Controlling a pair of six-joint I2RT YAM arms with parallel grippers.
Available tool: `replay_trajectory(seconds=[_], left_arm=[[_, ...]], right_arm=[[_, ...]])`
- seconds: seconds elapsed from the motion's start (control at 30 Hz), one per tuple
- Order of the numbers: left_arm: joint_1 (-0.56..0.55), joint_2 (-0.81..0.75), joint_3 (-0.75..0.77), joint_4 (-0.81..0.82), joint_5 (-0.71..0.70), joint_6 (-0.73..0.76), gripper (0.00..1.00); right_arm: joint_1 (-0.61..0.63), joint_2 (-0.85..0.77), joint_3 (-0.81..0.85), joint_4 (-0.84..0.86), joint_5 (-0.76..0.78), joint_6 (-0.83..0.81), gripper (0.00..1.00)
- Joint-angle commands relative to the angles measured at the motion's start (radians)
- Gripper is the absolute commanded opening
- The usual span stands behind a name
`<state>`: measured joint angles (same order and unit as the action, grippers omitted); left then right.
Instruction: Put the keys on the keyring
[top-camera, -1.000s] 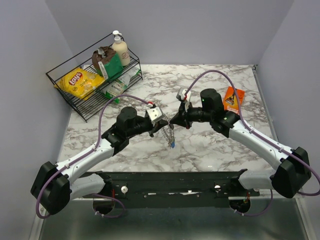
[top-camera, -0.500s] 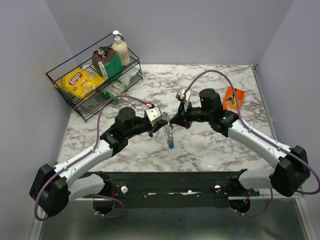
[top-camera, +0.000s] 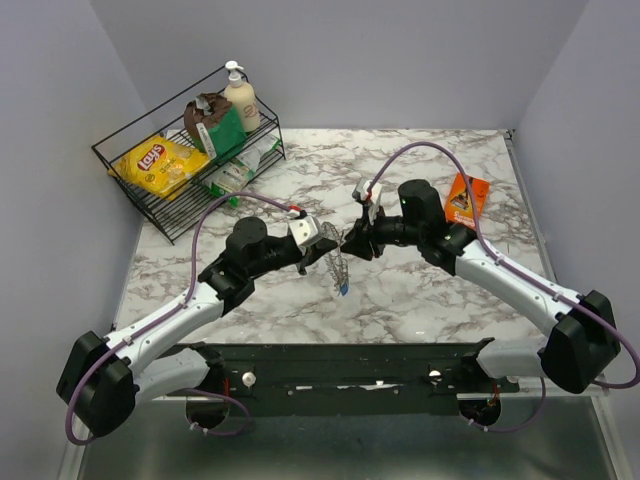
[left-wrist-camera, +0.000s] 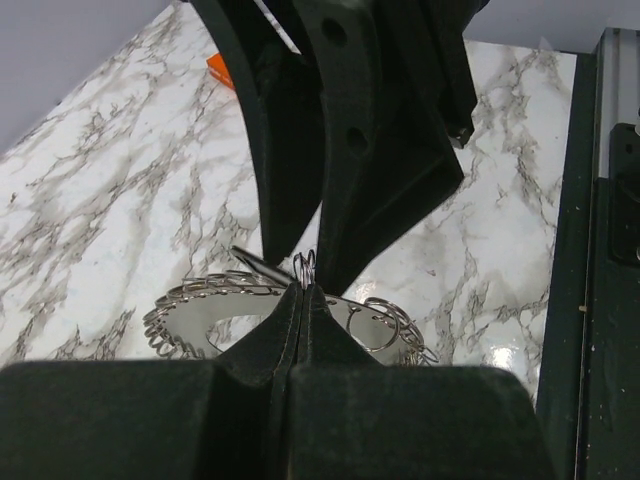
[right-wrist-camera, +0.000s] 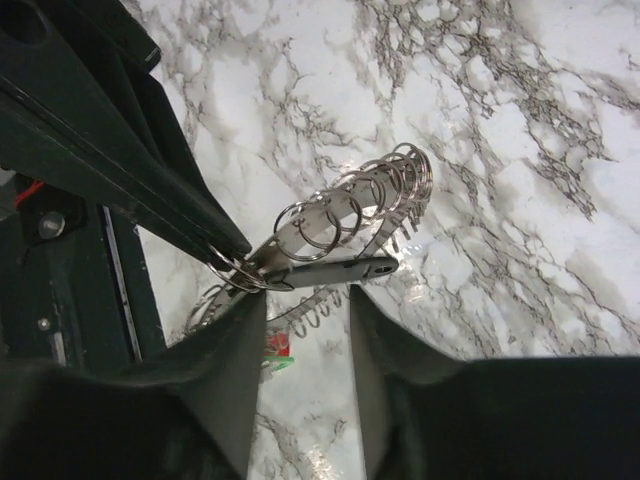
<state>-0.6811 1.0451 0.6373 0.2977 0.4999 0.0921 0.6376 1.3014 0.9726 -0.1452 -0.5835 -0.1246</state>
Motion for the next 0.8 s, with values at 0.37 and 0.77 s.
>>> replay_trajectory(seconds=[0.37,0.77], left_arm=[[-0.005,-0.017,-0.018,0.113,0.04,0.006,0.0],[-0.003,-0.019,-0.04,0.211,0.135,-0.015,0.0]], right_arm=[[0.0,-0.197,-0.091,0.075,0.136,-0.009,0.92],[-0.072,-0.26,-0.092,0.131,-0.053,0.045,0.93]])
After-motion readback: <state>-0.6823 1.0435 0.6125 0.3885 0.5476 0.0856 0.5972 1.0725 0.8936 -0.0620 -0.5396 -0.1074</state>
